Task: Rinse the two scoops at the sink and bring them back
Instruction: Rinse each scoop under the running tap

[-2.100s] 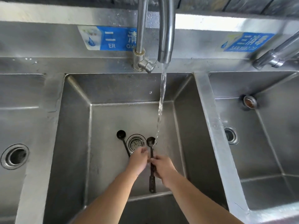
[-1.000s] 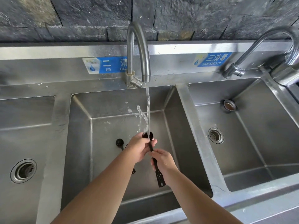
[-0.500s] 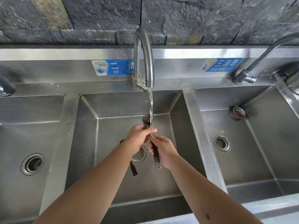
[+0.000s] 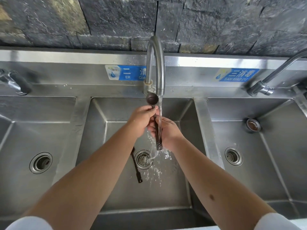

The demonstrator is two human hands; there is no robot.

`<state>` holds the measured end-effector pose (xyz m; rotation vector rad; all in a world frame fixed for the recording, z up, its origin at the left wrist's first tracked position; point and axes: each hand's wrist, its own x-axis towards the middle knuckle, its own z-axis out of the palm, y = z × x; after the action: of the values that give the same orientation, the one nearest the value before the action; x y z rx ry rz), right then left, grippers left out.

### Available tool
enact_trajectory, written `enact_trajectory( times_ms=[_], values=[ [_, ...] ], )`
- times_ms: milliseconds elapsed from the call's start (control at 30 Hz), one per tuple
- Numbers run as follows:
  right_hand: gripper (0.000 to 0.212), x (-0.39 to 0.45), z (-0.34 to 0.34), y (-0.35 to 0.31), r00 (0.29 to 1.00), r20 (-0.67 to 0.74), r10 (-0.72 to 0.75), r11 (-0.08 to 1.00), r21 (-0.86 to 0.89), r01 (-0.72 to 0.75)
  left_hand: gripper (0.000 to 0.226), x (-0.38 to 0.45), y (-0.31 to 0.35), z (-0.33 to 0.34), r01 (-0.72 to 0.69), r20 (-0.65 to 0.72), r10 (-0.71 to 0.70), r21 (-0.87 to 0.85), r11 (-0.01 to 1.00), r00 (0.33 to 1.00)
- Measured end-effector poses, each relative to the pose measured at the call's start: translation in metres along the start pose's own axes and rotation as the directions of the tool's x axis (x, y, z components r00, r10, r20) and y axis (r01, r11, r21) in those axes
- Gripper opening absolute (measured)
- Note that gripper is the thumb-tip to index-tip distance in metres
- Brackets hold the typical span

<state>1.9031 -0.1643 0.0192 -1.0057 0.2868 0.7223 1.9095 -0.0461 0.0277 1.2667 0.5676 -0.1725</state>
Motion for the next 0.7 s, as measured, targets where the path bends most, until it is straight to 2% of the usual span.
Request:
enact_trajectory(
  times_ms=[100, 200, 267, 367, 467, 533, 600, 700],
  values=[
    [0.019, 0.003, 0.006, -0.005, 1.0, 0.018, -0.007, 0.999, 0.039, 0.007, 0.009, 0.003, 0.01, 0.0, -0.004, -0.021, 0.004, -0.033, 0.999, 1.0],
    [0.019, -0.005, 0.001, -0.002, 0.99, 0.12, 0.076, 0.997, -0.001, -0.076, 0.014, -0.002, 0.009, 0.0, 0.016, -0.017, -0.019, -0.124, 0.992, 1.0],
    [0.02, -0.018, -0.008, 0.007, 0.981, 0.132, 0.139, 0.99, -0.023, -0.137, 0.015, -0.01, -0.004, -0.001, 0.058, 0.021, -0.055, -0.157, 0.986, 0.998],
    [0.018, -0.042, -0.031, 0.03, 0.975, -0.015, 0.223, 0.975, -0.01, -0.223, 0.012, -0.024, -0.041, -0.009, 0.163, 0.055, -0.158, -0.114, 0.98, 0.986],
    [0.021, -0.065, -0.056, 0.056, 0.947, -0.184, 0.263, 0.943, -0.161, -0.293, 0.008, -0.038, -0.076, -0.015, 0.266, 0.074, -0.261, -0.07, 0.961, 0.963],
    [0.021, -0.079, -0.069, 0.069, 0.939, -0.302, 0.167, 0.868, -0.406, -0.285, 0.007, -0.047, -0.09, -0.016, 0.296, 0.11, -0.287, -0.081, 0.952, 0.952],
    [0.024, -0.092, -0.079, 0.078, 0.93, -0.367, 0.02, 0.739, -0.621, -0.26, 0.004, -0.053, -0.099, -0.014, 0.293, 0.132, -0.274, -0.148, 0.945, 0.952],
    [0.024, -0.106, -0.091, 0.088, 0.901, -0.4, -0.17, 0.587, -0.775, -0.233, 0.019, -0.061, -0.104, -0.006, 0.284, 0.12, -0.264, -0.198, 0.938, 0.957]
  ],
)
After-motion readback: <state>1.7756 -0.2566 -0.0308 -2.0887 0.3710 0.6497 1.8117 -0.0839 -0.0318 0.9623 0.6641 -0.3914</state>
